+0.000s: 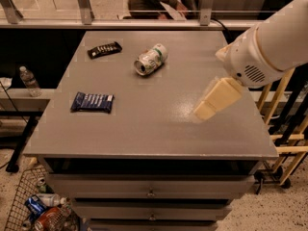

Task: Move rxbar blueberry near 7up can

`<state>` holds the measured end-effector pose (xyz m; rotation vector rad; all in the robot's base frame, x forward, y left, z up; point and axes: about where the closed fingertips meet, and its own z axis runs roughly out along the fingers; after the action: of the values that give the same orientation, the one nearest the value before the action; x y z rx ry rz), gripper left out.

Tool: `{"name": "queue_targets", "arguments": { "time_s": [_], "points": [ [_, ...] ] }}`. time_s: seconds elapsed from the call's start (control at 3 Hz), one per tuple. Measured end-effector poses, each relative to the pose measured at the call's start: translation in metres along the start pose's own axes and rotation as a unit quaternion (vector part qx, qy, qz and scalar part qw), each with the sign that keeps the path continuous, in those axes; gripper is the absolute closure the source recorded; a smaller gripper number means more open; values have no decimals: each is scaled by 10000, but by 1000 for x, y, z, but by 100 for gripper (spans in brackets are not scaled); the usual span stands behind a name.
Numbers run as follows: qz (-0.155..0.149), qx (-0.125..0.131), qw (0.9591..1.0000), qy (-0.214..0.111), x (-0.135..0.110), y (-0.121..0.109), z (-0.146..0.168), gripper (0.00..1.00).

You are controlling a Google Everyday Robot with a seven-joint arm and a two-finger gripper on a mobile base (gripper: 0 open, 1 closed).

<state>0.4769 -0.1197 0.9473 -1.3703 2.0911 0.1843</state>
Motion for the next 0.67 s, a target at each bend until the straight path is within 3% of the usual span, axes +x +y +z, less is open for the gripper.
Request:
{"name": "queue_targets", "arguments": {
  "time_s": [0.67],
  "points": [
    [-8, 144, 9998, -138, -9, -6, -1, 0]
  ]
}}
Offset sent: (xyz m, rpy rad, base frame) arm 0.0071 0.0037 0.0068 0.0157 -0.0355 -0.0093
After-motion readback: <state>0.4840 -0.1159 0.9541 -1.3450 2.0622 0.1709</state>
